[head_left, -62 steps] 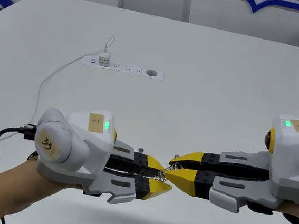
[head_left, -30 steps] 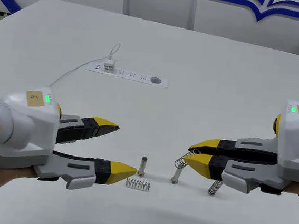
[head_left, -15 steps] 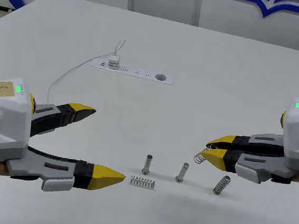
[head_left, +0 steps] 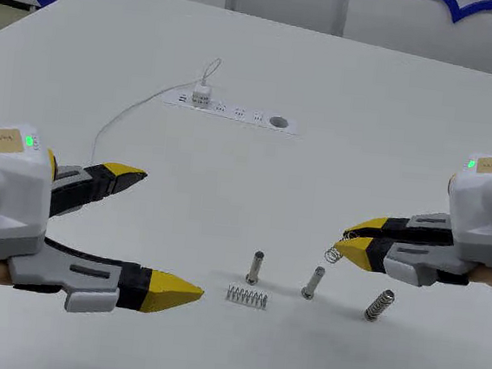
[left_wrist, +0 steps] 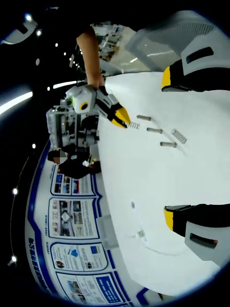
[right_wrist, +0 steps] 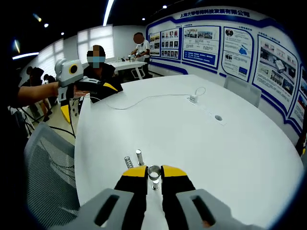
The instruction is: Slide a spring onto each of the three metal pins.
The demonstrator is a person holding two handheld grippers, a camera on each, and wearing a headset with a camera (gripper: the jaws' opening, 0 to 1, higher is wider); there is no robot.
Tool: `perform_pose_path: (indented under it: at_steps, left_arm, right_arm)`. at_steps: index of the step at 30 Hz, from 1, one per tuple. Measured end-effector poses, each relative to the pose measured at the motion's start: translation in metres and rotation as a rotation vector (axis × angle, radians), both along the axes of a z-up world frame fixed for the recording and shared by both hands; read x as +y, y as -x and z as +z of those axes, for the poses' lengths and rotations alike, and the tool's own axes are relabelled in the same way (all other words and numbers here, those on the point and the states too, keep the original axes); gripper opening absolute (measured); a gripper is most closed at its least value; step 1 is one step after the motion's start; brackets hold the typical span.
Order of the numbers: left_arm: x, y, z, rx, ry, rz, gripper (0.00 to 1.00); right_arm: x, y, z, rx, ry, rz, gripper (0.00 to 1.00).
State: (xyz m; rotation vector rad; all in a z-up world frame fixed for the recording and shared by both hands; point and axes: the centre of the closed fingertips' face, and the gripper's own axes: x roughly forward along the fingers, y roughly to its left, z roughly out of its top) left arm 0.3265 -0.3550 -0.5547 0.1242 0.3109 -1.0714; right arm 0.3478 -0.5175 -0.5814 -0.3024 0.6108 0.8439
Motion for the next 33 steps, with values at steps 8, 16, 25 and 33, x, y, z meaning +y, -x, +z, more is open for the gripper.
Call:
perform_pose_path:
  at_steps: [8,16,25,33]
  left_arm:
    - [0.002,-0.003,0.002,0.004,0.004,0.009,1.0]
    - [0.005,-0.006,0.002,0.017,0.015,0.016,1.0]
    - [0.005,-0.004,-0.006,0.032,-0.009,0.009,1.0]
    - [0.005,-0.006,-0.004,0.03,0.001,0.014,1.0]
  right_arm:
    - [-0.001,-0.005,-0.017,0.045,0.038,-0.011,0.11]
    - [-0.003,-0.005,-0.029,0.078,0.062,-0.015,0.11]
    - [-0.002,-0.006,-0.039,0.08,0.087,-0.007,0.11]
    - [0.001,-0.005,-0.048,0.085,0.128,0.018,0.11]
